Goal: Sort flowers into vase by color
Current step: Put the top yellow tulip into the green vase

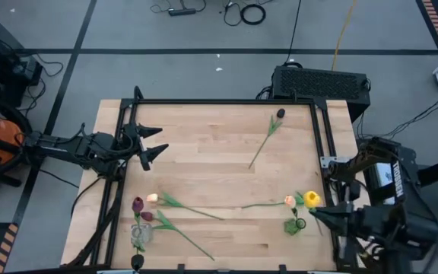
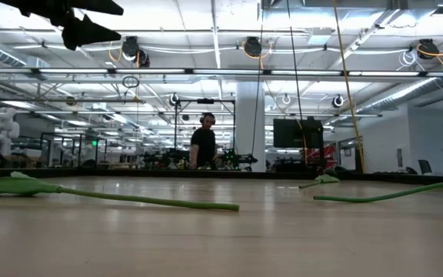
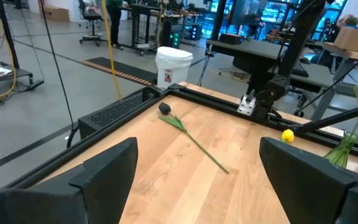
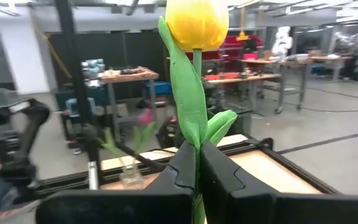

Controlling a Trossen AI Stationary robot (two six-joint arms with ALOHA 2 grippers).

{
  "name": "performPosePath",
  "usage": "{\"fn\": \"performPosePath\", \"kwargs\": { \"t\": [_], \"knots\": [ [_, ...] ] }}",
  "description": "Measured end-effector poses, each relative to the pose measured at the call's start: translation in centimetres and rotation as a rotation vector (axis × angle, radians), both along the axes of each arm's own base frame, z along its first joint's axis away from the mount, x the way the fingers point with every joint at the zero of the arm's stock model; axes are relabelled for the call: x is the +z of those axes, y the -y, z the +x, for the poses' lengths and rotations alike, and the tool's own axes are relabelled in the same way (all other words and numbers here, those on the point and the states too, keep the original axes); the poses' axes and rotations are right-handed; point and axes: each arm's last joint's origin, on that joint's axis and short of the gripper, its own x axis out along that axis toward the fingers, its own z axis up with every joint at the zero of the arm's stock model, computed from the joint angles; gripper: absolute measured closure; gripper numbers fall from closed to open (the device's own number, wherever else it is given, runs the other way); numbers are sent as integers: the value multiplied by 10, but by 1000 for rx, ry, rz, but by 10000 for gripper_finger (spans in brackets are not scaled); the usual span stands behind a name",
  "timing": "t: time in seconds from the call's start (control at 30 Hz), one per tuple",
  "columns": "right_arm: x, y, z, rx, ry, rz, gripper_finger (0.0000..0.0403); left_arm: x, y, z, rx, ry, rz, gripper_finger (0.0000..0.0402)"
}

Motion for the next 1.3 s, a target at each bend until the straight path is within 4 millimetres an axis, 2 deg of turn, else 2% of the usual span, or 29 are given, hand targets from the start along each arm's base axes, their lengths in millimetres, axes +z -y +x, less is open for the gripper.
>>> {"fn": "performPosePath", "kwargs": {
  "t": [0.23,0.47,0.73,0.97,1.3],
  "knots": [
    [-40,4,28,-102,12,40,403,0,0,0,0,0,0,61],
    [-68,7,22,-85,22,68,403,0,0,0,1,0,0,61],
    [-83,25,13,-80,4,15,403,0,0,0,4,0,1,61],
    [-104,30,10,-81,5,20,403,0,0,0,5,0,1,61],
    [-106,33,15,-100,2,9,403,0,-1,0,20,0,3,61]
  ]
}}
